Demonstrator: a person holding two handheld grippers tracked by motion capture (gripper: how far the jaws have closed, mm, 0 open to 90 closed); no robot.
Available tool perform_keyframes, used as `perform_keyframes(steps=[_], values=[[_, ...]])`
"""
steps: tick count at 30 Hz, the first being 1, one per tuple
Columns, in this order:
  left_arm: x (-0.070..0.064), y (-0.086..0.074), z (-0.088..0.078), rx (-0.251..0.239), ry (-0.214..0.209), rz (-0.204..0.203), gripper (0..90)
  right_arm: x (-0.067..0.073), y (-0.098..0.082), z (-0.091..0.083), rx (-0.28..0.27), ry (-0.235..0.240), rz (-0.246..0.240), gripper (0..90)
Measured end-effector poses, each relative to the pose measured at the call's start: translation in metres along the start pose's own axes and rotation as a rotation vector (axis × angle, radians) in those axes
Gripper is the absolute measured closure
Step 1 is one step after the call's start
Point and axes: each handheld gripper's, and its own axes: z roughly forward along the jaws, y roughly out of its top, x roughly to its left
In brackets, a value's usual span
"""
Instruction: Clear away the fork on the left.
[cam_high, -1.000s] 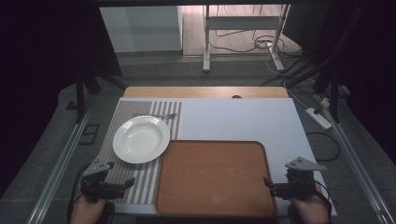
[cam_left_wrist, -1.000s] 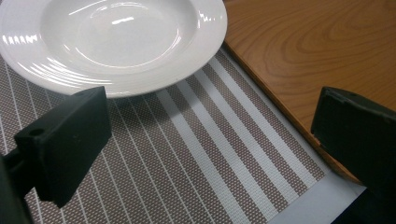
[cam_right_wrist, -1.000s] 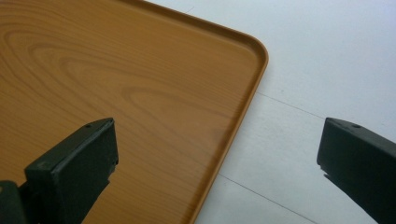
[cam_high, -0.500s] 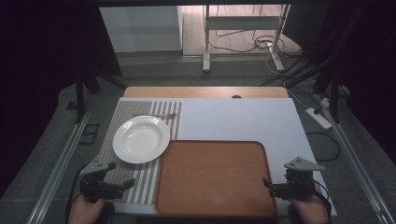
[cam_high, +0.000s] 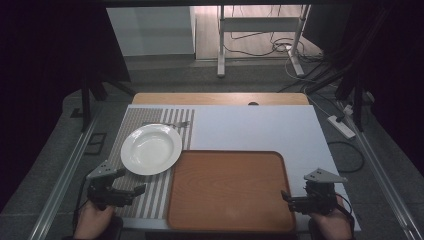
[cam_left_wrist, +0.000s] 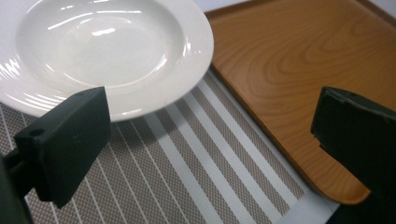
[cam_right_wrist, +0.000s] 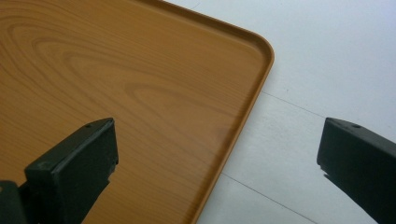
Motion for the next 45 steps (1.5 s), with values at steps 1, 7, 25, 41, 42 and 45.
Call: perform_keyframes(steps=[1,7,25,41,42,45], values=[[0.000,0.000,0.000,0.000,0.000,0.000,0.0,0.000,0.000,0.000,0.000,0.000,-0.001,0.0],[0.004,0.005,0.005,0.021,0.031,0.012,0.0,0.000,0.000,0.000,0.001,0.003,-0.001,0.0],[0.018,0.033,0.030,0.077,0.052,0.014,0.0,0.000,0.000,0.001,0.013,0.005,-0.005,0.0],[0.036,0.062,0.066,0.120,0.065,0.031,0.0,0.002,0.001,0.002,0.021,0.005,-0.013,0.0],[0.037,0.063,0.068,0.122,0.072,0.033,0.0,0.002,0.001,0.002,0.022,0.004,-0.014,0.0],[0.040,0.067,0.072,0.128,0.086,0.036,0.0,0.002,0.001,0.002,0.027,0.004,-0.017,0.0]])
